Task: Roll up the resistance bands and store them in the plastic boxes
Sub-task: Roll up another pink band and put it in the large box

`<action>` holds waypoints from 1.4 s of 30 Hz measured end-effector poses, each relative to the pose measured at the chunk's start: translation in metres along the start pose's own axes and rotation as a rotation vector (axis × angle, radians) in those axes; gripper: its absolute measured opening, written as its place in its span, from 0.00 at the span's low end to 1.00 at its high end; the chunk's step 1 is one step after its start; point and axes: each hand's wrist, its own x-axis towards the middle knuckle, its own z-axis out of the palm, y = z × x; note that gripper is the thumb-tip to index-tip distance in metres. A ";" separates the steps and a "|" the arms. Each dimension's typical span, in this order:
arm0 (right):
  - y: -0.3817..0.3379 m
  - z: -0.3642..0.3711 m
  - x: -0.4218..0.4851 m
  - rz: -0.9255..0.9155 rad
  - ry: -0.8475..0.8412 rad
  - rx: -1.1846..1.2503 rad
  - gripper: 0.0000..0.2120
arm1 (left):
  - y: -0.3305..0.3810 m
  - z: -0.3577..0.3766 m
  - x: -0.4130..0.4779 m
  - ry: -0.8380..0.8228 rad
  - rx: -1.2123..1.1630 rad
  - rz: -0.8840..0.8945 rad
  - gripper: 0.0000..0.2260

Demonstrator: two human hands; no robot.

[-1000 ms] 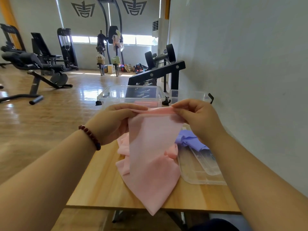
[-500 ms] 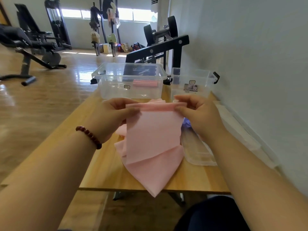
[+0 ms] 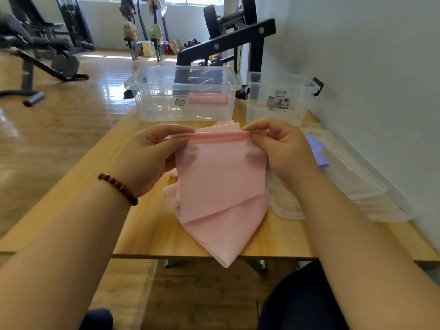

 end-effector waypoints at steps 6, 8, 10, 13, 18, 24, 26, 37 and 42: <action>0.000 -0.005 -0.001 0.093 -0.027 0.153 0.17 | -0.002 0.000 -0.006 -0.109 -0.060 -0.047 0.19; 0.001 -0.007 -0.004 0.092 -0.033 0.131 0.15 | -0.003 0.000 -0.008 -0.122 -0.080 -0.062 0.20; 0.003 -0.006 -0.007 0.086 -0.036 0.070 0.15 | -0.005 -0.001 -0.009 -0.123 -0.086 -0.082 0.18; 0.011 -0.006 -0.007 0.078 -0.027 -0.010 0.18 | -0.009 0.000 -0.009 -0.125 -0.083 -0.093 0.14; 0.016 -0.007 -0.008 0.054 -0.016 0.000 0.11 | -0.013 0.002 -0.004 -0.050 0.063 -0.051 0.11; 0.022 -0.010 -0.009 0.010 -0.003 -0.029 0.10 | -0.015 0.001 -0.007 -0.033 0.129 -0.041 0.12; 0.021 -0.010 -0.011 0.002 -0.003 -0.044 0.13 | -0.014 0.003 -0.008 -0.011 0.161 -0.008 0.07; 0.013 -0.012 -0.018 -0.080 0.005 -0.011 0.10 | -0.006 0.004 -0.018 -0.010 0.134 0.046 0.15; 0.014 -0.011 -0.016 -0.010 -0.005 0.100 0.19 | -0.004 0.006 -0.022 -0.036 0.084 -0.013 0.12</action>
